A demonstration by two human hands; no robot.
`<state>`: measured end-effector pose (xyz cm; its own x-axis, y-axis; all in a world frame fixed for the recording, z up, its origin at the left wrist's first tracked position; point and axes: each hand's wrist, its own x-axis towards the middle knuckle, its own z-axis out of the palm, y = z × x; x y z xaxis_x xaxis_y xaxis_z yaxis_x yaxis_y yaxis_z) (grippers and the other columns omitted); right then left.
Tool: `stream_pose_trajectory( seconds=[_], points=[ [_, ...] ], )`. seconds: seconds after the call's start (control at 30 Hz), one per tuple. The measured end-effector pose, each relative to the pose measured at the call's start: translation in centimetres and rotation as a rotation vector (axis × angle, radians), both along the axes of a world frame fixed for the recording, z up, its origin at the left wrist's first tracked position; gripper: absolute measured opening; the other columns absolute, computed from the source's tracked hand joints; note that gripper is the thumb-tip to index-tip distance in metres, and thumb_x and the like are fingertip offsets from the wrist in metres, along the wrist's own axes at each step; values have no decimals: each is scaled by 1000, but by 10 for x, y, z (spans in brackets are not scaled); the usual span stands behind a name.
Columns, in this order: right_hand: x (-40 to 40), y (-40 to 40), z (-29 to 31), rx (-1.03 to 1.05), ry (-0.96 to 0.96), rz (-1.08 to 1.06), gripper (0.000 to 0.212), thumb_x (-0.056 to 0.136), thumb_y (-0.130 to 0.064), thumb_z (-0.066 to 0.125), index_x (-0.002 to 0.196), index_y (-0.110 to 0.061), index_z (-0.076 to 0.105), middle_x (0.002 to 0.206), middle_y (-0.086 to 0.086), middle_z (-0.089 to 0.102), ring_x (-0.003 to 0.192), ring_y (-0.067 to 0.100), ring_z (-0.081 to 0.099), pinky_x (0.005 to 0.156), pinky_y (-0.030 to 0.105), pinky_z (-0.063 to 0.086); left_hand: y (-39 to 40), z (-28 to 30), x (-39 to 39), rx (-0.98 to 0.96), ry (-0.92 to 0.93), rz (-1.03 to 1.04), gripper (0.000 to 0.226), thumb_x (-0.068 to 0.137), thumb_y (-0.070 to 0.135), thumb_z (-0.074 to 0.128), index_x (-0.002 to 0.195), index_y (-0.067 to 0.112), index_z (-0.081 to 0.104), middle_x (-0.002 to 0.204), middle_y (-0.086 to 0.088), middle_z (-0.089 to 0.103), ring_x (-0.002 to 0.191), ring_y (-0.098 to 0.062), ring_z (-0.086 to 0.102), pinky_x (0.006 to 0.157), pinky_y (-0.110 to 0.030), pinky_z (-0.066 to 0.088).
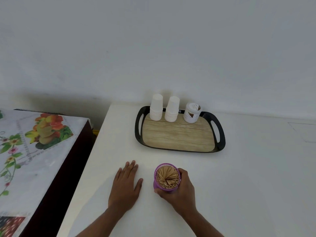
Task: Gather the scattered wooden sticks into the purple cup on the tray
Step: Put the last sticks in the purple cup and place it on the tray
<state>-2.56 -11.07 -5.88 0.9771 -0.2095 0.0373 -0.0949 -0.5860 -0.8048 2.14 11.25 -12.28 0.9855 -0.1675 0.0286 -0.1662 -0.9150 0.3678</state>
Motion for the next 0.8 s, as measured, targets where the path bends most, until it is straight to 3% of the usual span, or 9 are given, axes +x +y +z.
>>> stream_pose_trajectory(
  seconds=[0.13, 0.37, 0.47, 0.57, 0.6, 0.7, 0.8],
  points=[
    [5, -4, -4, 3, 4, 37, 98, 44, -79, 87, 122, -34, 49, 111, -21, 64, 98, 6, 67, 76, 24, 61, 1, 0, -1, -8, 8, 6, 73, 96, 63, 18, 158, 25, 31, 166, 6, 23, 155, -13, 14, 125, -36, 10],
    [17, -2, 12, 34, -84, 14, 97, 45, -81, 85, 123, -37, 45, 112, -23, 62, 101, 1, 65, 76, 13, 56, 1, 0, -1, 18, 41, 6, 71, 97, 62, 20, 159, 27, 28, 167, 8, 20, 155, -11, 10, 125, -34, 8],
    [37, 0, 25, 42, -122, 17, 96, 47, -80, 85, 124, -37, 47, 113, -22, 63, 103, 2, 64, 78, 15, 57, 2, 6, 2, 19, 34, -5, 69, 96, 60, 26, 154, 25, 39, 163, 6, 33, 152, -15, 26, 123, -36, 19],
    [65, 2, 38, 26, -159, 4, 99, 46, -77, 88, 125, -32, 49, 113, -18, 64, 101, 3, 65, 78, 27, 61, 11, 13, 9, 15, -8, -24, 67, 95, 58, 30, 148, 22, 48, 156, 3, 46, 144, -19, 43, 117, -36, 33],
    [75, 4, 43, 25, -169, 3, 99, 46, -75, 89, 125, -31, 49, 113, -17, 64, 100, 4, 64, 78, 30, 62, 15, 13, 12, 24, -10, -29, 67, 97, 58, 30, 151, 22, 43, 159, 3, 41, 147, -19, 38, 119, -35, 30],
    [104, 12, 51, 24, -191, 20, 95, 49, -68, 92, 124, -29, 49, 112, -17, 63, 101, 4, 64, 78, 34, 62, 22, 11, 17, 53, 20, -39, 73, 99, 62, 20, 162, 24, 16, 168, 8, 8, 156, -12, 1, 127, -34, 9],
    [127, 17, 52, 21, -185, 38, 94, 49, -65, 95, 123, -27, 50, 112, -15, 65, 100, 3, 64, 79, 34, 62, 18, 14, 18, 37, 41, -52, 77, 96, 64, 11, 162, 26, 3, 169, 10, -3, 155, -8, -10, 128, -32, 3]
  ],
)
